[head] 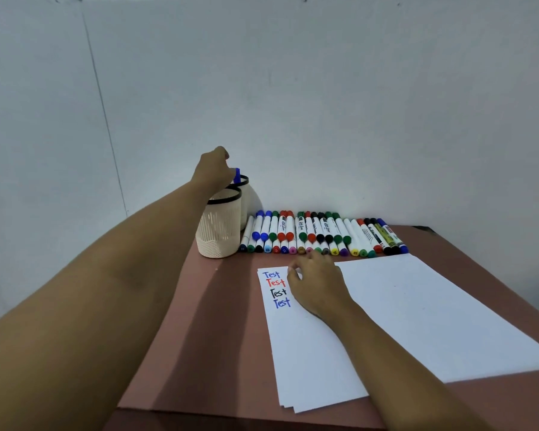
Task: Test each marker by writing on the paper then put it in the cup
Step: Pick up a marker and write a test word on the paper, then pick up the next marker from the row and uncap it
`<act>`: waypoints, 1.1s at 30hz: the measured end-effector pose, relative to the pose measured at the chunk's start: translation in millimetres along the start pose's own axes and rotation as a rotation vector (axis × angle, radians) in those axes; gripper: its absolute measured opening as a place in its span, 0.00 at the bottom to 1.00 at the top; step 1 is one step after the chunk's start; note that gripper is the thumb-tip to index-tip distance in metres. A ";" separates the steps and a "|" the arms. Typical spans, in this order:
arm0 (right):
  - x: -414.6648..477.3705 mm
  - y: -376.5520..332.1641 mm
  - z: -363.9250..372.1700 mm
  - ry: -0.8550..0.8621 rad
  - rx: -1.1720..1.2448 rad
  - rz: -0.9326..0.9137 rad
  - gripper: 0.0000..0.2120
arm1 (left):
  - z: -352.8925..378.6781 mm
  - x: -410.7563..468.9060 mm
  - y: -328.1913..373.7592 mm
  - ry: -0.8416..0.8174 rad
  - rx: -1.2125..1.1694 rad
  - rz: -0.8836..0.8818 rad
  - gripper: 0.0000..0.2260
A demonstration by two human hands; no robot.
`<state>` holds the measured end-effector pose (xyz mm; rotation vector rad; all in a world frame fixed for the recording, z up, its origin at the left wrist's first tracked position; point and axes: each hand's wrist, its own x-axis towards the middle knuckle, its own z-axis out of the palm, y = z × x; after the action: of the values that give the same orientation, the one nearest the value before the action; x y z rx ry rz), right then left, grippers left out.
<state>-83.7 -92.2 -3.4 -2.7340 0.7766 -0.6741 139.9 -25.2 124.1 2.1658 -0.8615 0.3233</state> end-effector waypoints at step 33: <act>33.3 18.8 -33.3 -0.118 -0.040 0.002 0.14 | 53.9 -153.6 -21.6 -0.538 0.215 0.285 0.19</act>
<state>-83.0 -128.8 31.7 -2.7793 0.7733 -0.4972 38.5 18.5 2.6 2.3690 -1.5013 -0.0418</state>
